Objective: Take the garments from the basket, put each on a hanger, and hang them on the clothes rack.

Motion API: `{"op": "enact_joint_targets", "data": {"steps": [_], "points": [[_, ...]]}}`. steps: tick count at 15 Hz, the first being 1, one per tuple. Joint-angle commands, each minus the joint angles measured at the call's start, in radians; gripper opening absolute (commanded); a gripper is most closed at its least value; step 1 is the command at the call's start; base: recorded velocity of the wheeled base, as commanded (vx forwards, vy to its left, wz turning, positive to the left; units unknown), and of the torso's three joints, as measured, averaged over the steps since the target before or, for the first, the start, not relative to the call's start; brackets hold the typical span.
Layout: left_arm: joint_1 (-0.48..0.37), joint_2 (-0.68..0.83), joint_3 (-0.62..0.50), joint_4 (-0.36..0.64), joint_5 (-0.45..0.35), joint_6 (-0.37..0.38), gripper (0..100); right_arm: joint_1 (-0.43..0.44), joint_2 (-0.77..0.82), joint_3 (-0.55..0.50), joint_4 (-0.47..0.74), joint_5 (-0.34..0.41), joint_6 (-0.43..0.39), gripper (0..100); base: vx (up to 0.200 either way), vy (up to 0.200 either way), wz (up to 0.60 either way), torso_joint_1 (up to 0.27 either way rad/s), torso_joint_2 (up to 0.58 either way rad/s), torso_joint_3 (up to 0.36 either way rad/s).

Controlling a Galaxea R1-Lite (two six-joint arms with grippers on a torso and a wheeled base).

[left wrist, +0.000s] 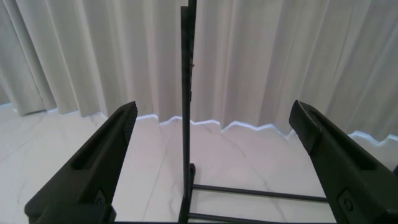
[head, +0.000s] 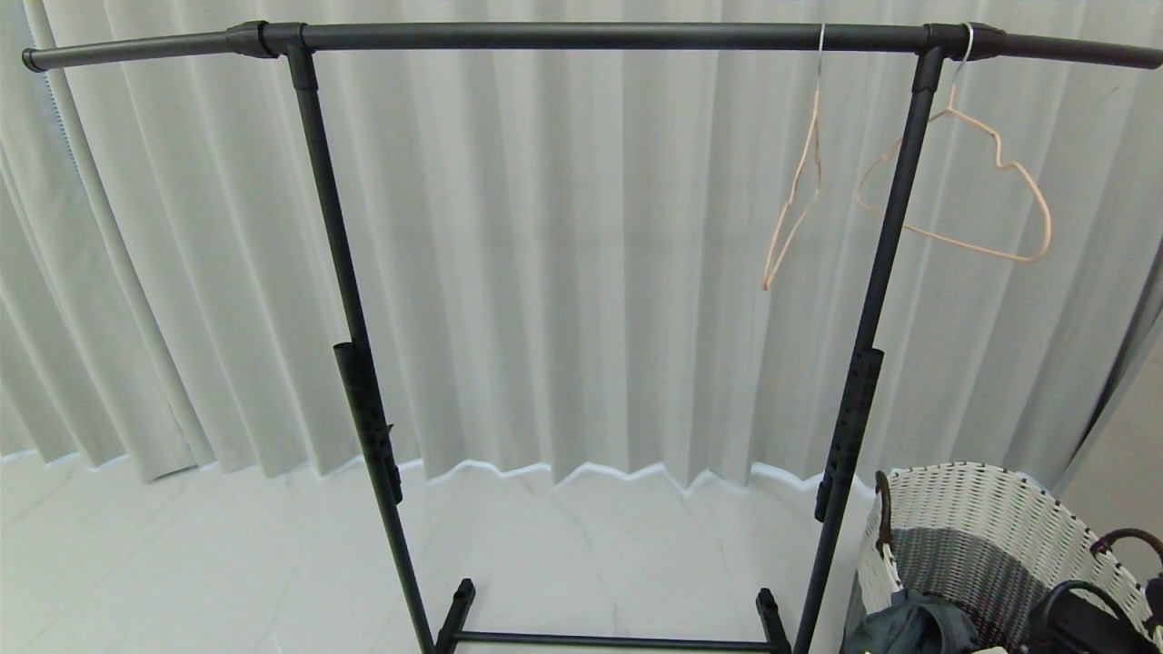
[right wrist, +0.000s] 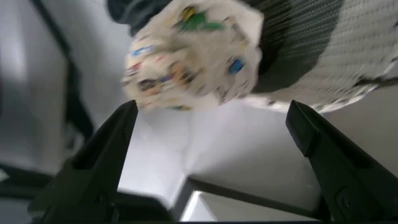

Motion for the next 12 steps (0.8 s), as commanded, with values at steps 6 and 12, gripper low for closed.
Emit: {"op": "enact_joint_targets", "data": {"steps": [6,12], "points": [[0.0,0.002,0.0,0.0,0.0,-0.002,100,-0.095,0.234,-0.095,-0.088,-0.01,-0.114,100,0.0,0.0,0.0,0.0,0.0,0.0],[0.0,0.0,0.0,0.0,0.0,-0.002,100,-0.091,0.316,-0.099,-0.175,-0.009,-0.139,100,0.0,0.0,0.0,0.0,0.0,0.0]]}}
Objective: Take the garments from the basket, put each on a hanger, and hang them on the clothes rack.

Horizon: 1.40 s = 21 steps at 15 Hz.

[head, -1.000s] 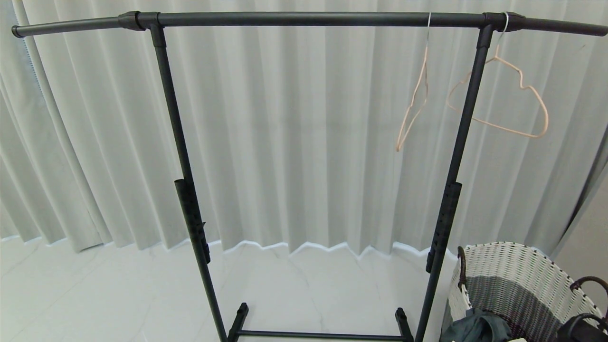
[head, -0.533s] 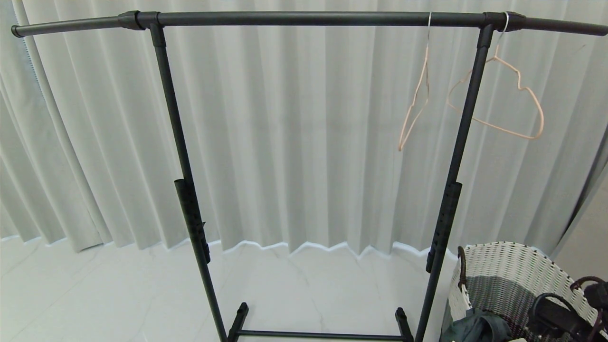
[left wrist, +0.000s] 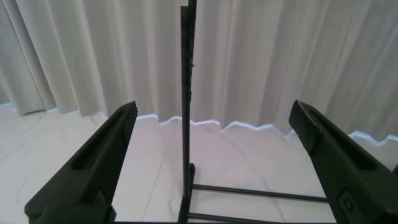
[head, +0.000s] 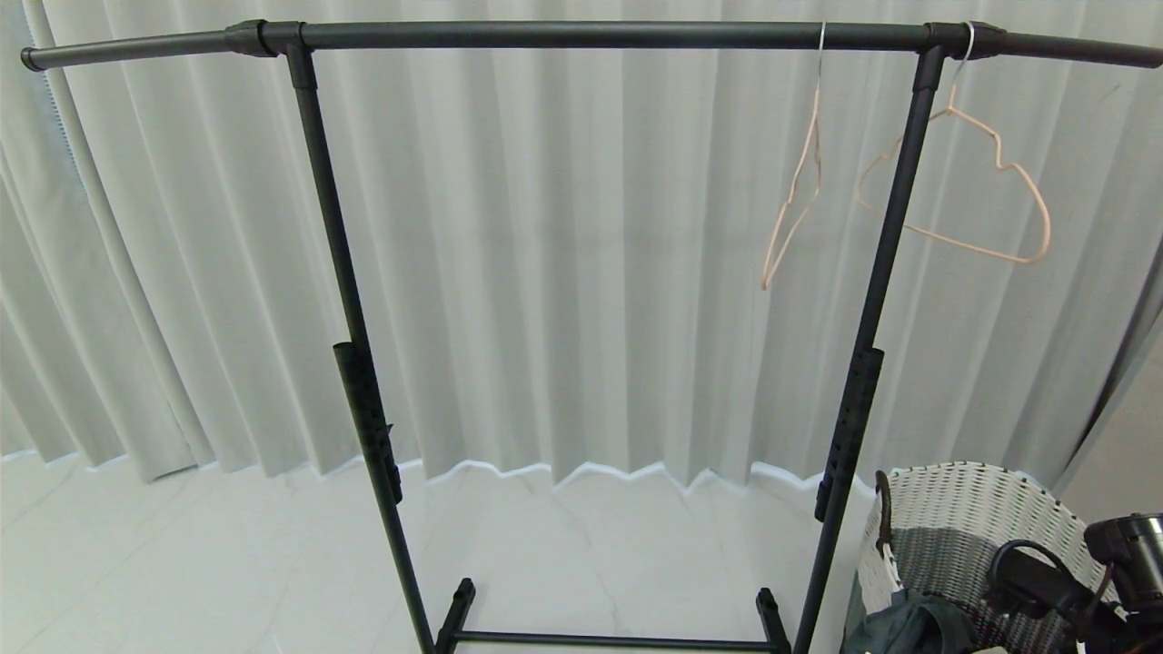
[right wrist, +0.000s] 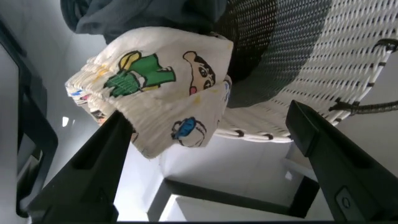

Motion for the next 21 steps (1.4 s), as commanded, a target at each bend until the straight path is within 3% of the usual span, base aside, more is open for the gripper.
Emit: {"op": "enact_joint_targets", "data": {"steps": [1,4,5,12,16,17,21], "points": [[0.0,0.002,0.0,0.0,0.0,0.0,100,0.002,0.028,0.002,-0.019,0.0,-0.011,100,0.0,0.0,0.0,0.0,0.0,0.0],[0.0,0.002,0.0,0.0,0.0,0.0,100,0.002,0.028,0.008,-0.03,0.0,-0.012,100,0.0,0.0,0.0,0.0,0.0,0.0],[0.0,0.002,0.0,0.0,0.0,0.0,100,0.002,0.028,0.008,-0.032,0.0,-0.012,0,0.0,0.0,0.0,0.0,0.0,0.0],[0.0,0.002,0.0,0.0,0.0,0.001,100,-0.004,-0.018,0.008,-0.032,-0.001,-0.007,0,0.0,0.0,0.0,0.0,0.0,0.0],[0.0,0.002,0.0,0.0,0.0,0.001,100,-0.041,-0.228,-0.035,0.05,0.012,0.006,0,0.0,0.0,0.0,0.0,0.0,0.0],[0.0,0.002,0.0,0.0,0.0,0.001,100,-0.054,-0.297,-0.099,0.159,0.012,0.006,0,0.0,0.0,0.0,0.0,0.0,0.0],[0.0,0.002,0.0,0.0,0.0,0.003,100,-0.082,-0.53,-0.581,0.889,0.025,0.009,0,0.0,0.0,0.0,0.0,0.0,0.0]]}}
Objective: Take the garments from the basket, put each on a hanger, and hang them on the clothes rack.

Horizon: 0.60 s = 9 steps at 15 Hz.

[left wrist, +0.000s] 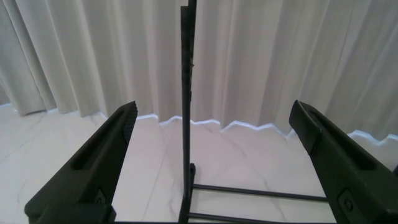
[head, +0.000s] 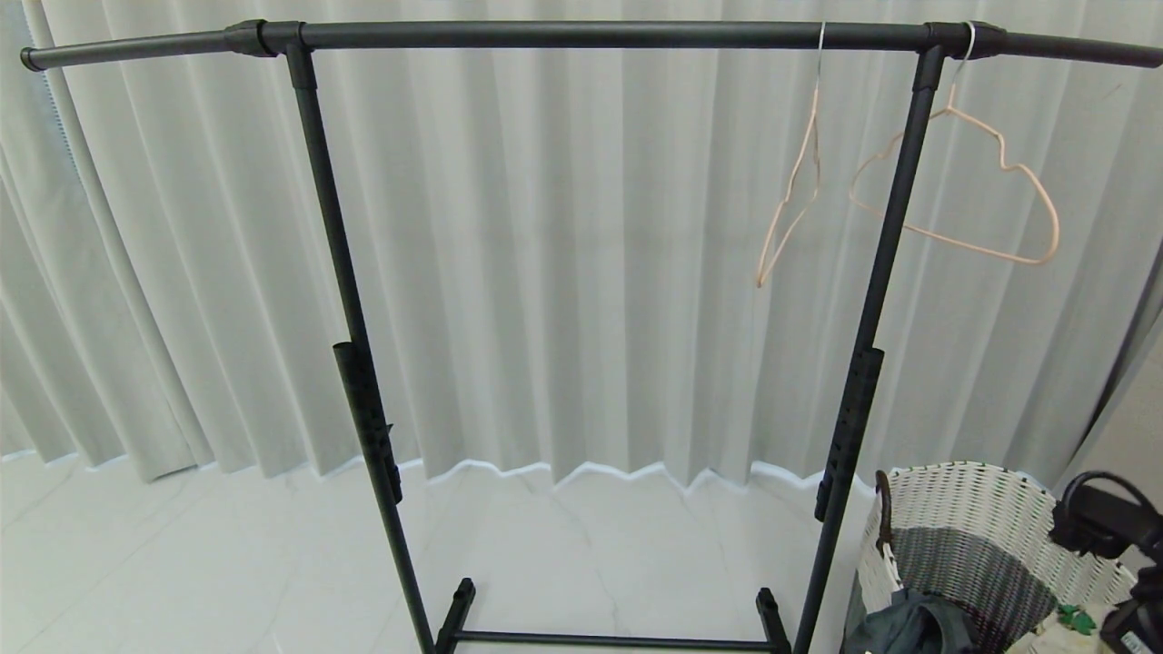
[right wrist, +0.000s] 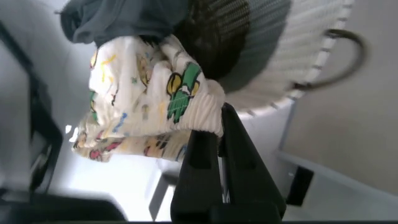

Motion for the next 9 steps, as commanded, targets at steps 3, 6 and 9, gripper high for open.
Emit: {"op": "enact_joint_targets", "data": {"steps": [3,6,9], "points": [[0.0,0.002,0.0,0.0,0.0,0.001,100,-0.017,-0.241,-0.52,0.61,0.007,0.002,0,0.0,0.0,0.0,0.0,0.0,0.0],[0.0,0.002,0.0,0.0,0.0,0.003,100,-0.015,-0.256,-0.647,0.734,0.01,0.002,0,0.0,0.0,0.0,0.0,0.0,0.0],[0.0,0.002,0.0,0.0,-0.001,0.003,100,-0.011,-0.266,-0.715,0.765,0.02,0.0,0,-0.067,0.0,0.0,0.001,0.0,0.002]]}}
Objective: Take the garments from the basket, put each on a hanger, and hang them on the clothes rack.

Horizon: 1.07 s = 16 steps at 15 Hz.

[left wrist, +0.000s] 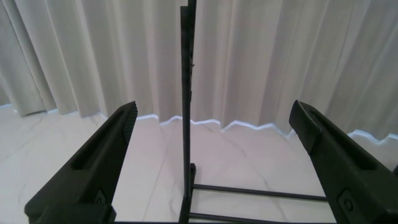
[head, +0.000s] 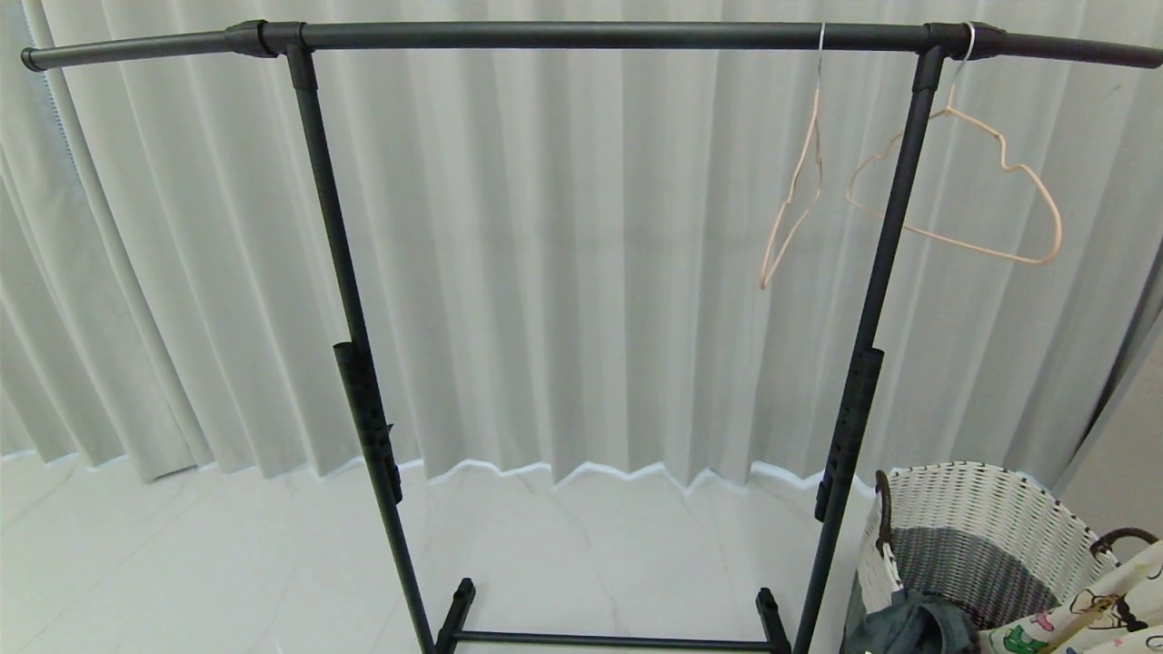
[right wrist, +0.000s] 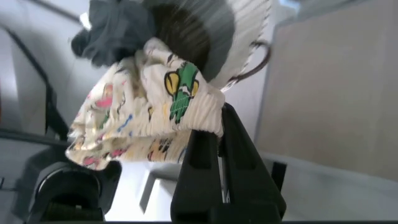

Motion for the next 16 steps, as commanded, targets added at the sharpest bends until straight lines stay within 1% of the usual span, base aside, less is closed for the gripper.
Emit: {"op": "enact_joint_targets", "data": {"steps": [1,5,9,10,14,16], "points": [[0.0,0.002,0.0,0.0,0.0,0.0,100,0.003,-0.026,-0.031,0.002,0.0,-0.002,0,-0.2,0.0,0.0,0.002,0.0,-0.002],[0.0,0.002,0.0,0.0,0.0,-0.001,100,0.023,-0.046,-0.031,0.002,0.0,-0.004,0,-0.2,0.0,0.0,0.002,0.0,0.004],[0.0,0.002,0.0,0.0,0.0,0.006,100,0.091,-0.042,-0.057,0.001,0.002,0.001,0,-0.2,0.0,0.0,0.0,0.0,0.002],[0.0,0.0,0.0,0.0,0.0,0.0,100,0.146,-0.034,-0.068,0.001,0.002,0.003,0,0.0,0.0,0.0,0.0,0.0,0.0],[0.0,0.002,0.0,0.0,0.0,0.002,100,0.276,0.037,-0.17,0.001,0.002,0.013,0,0.0,0.0,0.0,0.0,0.0,0.0],[0.0,0.0,0.0,0.0,0.002,0.002,100,0.37,0.081,-0.221,0.001,0.002,0.084,0,0.0,0.0,0.0,0.0,0.0,0.0]]}}
